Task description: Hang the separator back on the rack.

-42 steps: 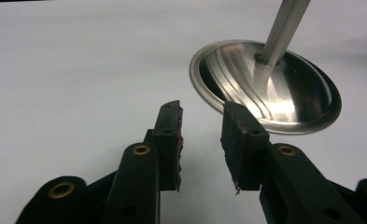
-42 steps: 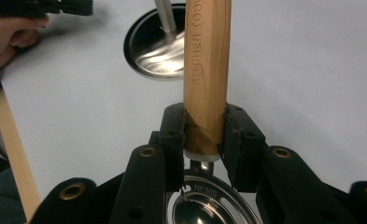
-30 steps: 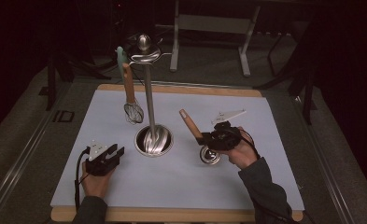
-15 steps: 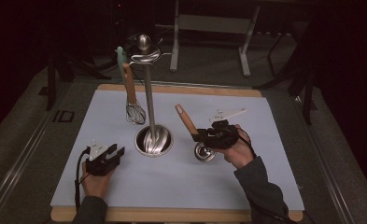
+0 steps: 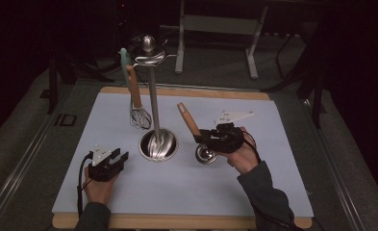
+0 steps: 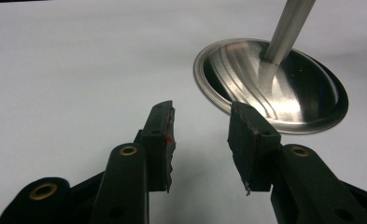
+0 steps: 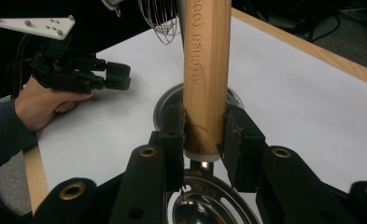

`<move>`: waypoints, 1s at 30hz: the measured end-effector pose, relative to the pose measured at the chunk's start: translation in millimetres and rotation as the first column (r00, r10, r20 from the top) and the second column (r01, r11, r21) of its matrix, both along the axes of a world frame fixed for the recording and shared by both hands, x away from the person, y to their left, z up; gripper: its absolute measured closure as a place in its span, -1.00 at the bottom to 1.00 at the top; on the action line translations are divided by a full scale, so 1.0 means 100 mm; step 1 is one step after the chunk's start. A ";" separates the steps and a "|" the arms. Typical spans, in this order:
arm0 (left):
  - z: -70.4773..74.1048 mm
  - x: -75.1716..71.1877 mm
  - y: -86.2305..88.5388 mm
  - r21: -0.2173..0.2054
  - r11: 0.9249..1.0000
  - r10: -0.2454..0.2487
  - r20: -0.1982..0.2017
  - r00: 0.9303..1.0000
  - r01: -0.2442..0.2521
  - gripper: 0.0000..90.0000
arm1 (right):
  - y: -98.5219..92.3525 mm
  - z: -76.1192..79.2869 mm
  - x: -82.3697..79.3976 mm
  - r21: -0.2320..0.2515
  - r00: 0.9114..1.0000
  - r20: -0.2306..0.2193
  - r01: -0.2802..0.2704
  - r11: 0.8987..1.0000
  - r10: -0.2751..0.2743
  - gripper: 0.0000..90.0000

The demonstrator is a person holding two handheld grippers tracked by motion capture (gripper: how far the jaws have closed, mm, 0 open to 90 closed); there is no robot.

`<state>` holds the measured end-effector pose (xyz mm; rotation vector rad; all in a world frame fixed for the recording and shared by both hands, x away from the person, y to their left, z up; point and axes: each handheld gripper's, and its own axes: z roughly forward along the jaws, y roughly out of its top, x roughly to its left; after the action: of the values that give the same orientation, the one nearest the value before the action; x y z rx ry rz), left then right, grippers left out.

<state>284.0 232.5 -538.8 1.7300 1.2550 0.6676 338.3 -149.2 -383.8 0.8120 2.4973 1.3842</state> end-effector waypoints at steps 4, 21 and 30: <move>0.00 0.00 0.00 0.001 1.000 0.000 0.000 1.000 0.000 0.35 | 0.01 0.02 -0.01 0.015 1.000 0.012 -0.002 1.000 0.001 0.58; 0.00 0.00 0.00 0.002 1.000 0.002 0.001 1.000 -0.002 0.35 | 0.11 0.18 -0.08 0.065 0.997 0.077 -0.013 0.998 0.008 0.58; 0.00 0.00 0.00 0.003 1.000 0.002 0.002 1.000 -0.002 0.35 | 0.21 0.26 -0.11 0.061 0.994 0.107 -0.035 0.998 0.028 0.58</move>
<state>283.8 232.3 -538.8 1.7307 1.2558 0.6727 327.7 -127.8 -357.7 0.6942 2.4082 1.4817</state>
